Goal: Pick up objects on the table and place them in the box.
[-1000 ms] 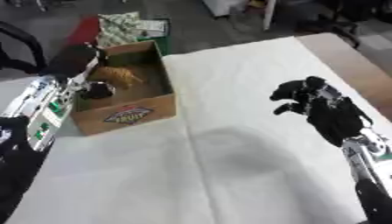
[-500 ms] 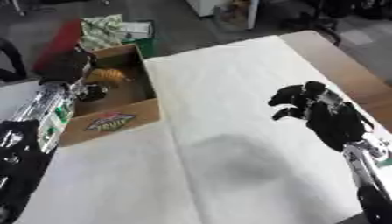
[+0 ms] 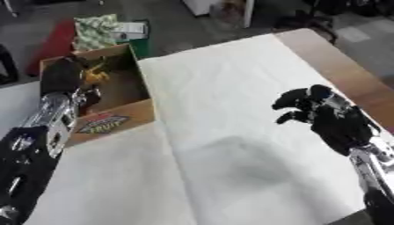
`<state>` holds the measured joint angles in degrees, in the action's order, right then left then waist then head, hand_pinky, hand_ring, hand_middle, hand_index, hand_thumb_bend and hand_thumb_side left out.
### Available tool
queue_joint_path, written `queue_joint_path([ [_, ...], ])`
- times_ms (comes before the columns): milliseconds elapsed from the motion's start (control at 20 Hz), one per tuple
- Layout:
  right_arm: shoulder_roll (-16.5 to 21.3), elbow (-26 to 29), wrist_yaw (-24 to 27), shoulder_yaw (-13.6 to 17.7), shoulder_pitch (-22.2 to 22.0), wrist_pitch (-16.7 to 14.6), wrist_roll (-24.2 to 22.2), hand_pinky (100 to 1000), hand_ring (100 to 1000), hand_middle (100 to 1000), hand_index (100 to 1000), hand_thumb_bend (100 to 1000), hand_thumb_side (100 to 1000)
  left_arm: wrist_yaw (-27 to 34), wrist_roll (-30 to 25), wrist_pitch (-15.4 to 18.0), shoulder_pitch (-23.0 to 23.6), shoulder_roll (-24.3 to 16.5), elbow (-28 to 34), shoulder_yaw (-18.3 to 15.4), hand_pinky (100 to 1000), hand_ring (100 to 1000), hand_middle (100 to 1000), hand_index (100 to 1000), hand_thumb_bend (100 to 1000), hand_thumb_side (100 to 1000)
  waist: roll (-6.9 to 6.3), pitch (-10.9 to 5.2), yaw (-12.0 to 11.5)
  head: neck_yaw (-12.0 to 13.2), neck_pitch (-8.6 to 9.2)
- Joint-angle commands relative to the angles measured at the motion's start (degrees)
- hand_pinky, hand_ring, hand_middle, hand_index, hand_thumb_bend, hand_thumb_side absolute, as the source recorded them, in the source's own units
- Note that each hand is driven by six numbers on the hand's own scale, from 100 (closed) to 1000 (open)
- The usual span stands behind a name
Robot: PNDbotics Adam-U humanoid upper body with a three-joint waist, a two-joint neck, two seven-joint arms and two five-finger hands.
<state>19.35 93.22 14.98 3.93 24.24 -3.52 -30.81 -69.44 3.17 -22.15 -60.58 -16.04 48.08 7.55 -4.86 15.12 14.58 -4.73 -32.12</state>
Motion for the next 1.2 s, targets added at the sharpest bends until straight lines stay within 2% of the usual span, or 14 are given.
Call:
queue_joint_path([
  [50, 0.5, 0.6, -0.2, 0.2, 0.7, -0.1, -0.3, 652, 790, 692, 774, 100, 958, -0.1, 0.7, 0.0, -0.9, -0.5, 0.4, -0.6, 777, 830, 815, 840, 446, 714, 0.28, -1.23, -0.1, 0.1, 0.47],
  [100, 0.5, 0.6, -0.2, 0.2, 0.6, 0.0, -0.3, 651, 790, 692, 774, 100, 958, 0.2, 0.5, 0.2, -0.7, -0.5, 0.4, -0.5, 786, 839, 824, 846, 484, 757, 0.29, -1.32, -0.2, 0.1, 0.46],
  [200, 0.5, 0.5, -0.3, 0.2, 0.4, 0.0, -0.3, 651, 790, 691, 774, 100, 957, 1.1, -0.6, 1.0, -0.1, -0.5, 0.2, -0.2, 826, 877, 865, 883, 621, 926, 0.32, -1.5, -0.6, 0.1, 0.35],
  [350, 0.5, 0.4, -0.3, 0.2, 0.1, 0.0, -0.3, 651, 790, 691, 774, 100, 956, 3.0, -3.0, 2.3, 0.4, -0.7, -0.8, 0.1, 848, 895, 886, 899, 654, 986, 0.34, -1.87, -1.1, 0.0, 0.23],
  [800, 0.4, 0.3, -0.3, 0.4, -0.5, 0.2, -0.3, 651, 790, 691, 773, 100, 950, 9.3, -10.5, 6.3, 1.1, -2.3, -3.8, 0.5, 863, 895, 876, 881, 767, 1000, 0.5, -2.87, -2.6, -0.4, -0.09],
  [900, 0.4, 0.2, -0.3, 0.4, -0.6, 0.2, -0.3, 651, 790, 691, 772, 100, 950, 10.9, -12.2, 7.4, 0.9, -3.0, -4.4, 0.9, 848, 885, 868, 864, 808, 1000, 0.49, -3.08, -2.8, -0.4, -0.15],
  [1050, 0.5, 0.1, -0.4, 0.5, -0.9, 0.3, -0.2, 651, 790, 690, 772, 100, 950, 11.8, -14.8, 8.9, 0.4, -4.4, -4.5, 1.9, 849, 894, 880, 867, 932, 1000, 0.42, -3.41, -3.1, -0.4, -0.31],
  [1200, 0.5, 0.1, -0.4, 0.6, -1.1, 0.4, -0.2, 651, 790, 690, 771, 100, 950, 10.8, -17.4, 10.8, 0.1, -5.8, -2.8, 2.6, 844, 889, 879, 869, 922, 1000, 0.38, -3.65, -3.5, -0.7, -0.42],
])
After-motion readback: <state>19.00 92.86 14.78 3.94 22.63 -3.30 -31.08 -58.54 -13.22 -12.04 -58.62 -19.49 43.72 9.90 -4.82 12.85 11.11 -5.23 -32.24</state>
